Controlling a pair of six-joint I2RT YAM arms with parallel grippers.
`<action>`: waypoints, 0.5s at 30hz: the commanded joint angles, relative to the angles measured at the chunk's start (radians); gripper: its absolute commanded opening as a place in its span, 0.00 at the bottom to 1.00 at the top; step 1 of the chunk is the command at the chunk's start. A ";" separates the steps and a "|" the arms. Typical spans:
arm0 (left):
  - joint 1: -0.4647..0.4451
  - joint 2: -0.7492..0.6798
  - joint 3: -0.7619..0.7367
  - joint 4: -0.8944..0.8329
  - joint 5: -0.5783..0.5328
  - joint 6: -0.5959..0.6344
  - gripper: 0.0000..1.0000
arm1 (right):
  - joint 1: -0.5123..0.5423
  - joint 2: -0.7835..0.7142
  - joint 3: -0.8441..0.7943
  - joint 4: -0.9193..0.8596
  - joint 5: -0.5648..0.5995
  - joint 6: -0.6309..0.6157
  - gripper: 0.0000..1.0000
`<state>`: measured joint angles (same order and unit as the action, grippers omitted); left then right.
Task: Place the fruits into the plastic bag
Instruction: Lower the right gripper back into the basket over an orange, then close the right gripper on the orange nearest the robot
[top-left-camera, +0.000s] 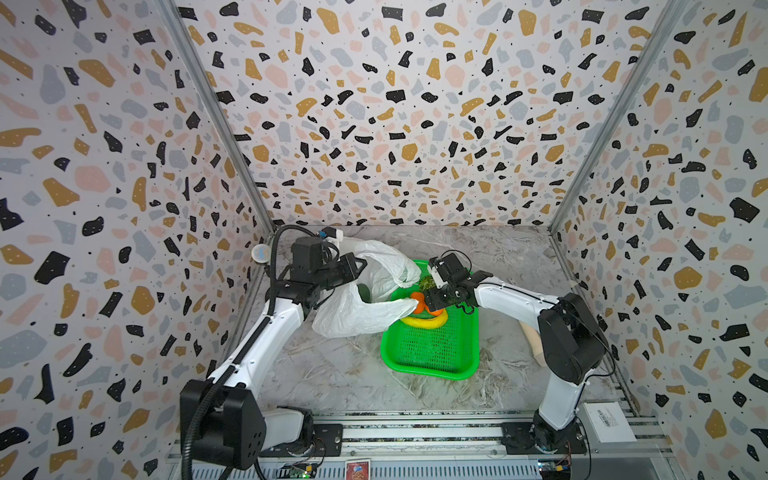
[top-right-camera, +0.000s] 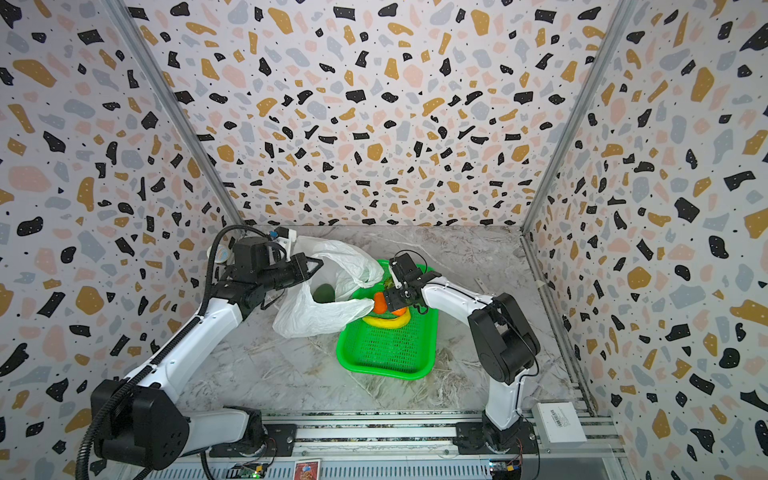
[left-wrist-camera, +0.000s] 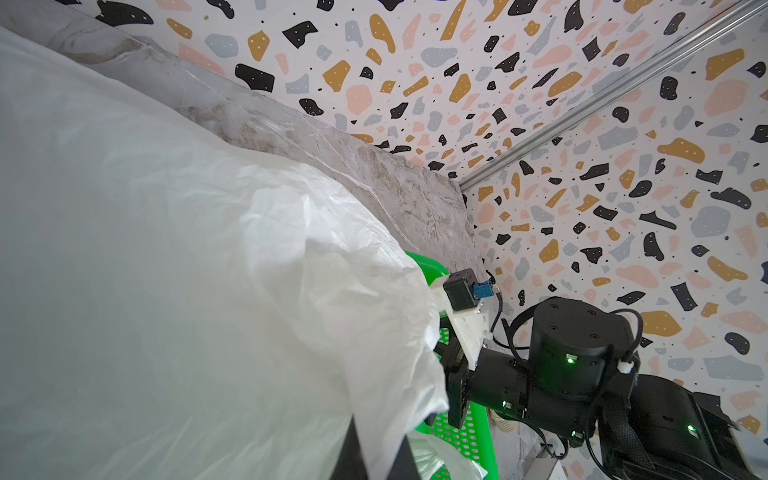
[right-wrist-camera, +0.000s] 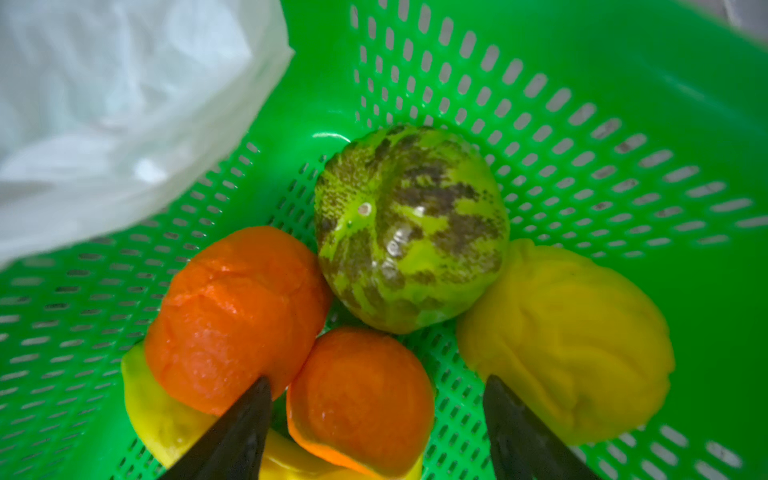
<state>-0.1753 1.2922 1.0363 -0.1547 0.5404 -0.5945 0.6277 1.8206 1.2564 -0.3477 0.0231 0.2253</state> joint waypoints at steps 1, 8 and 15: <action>-0.005 0.008 0.004 0.013 -0.002 0.016 0.00 | 0.005 -0.027 -0.053 -0.055 0.020 -0.006 0.80; -0.009 0.015 0.003 0.014 -0.002 0.015 0.00 | 0.005 -0.047 -0.077 -0.050 0.018 0.007 0.79; -0.013 0.015 -0.006 0.017 -0.002 0.016 0.00 | 0.008 0.012 -0.033 -0.063 0.011 0.002 0.78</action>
<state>-0.1814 1.3041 1.0363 -0.1562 0.5396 -0.5907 0.6304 1.8126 1.1851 -0.3763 0.0349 0.2260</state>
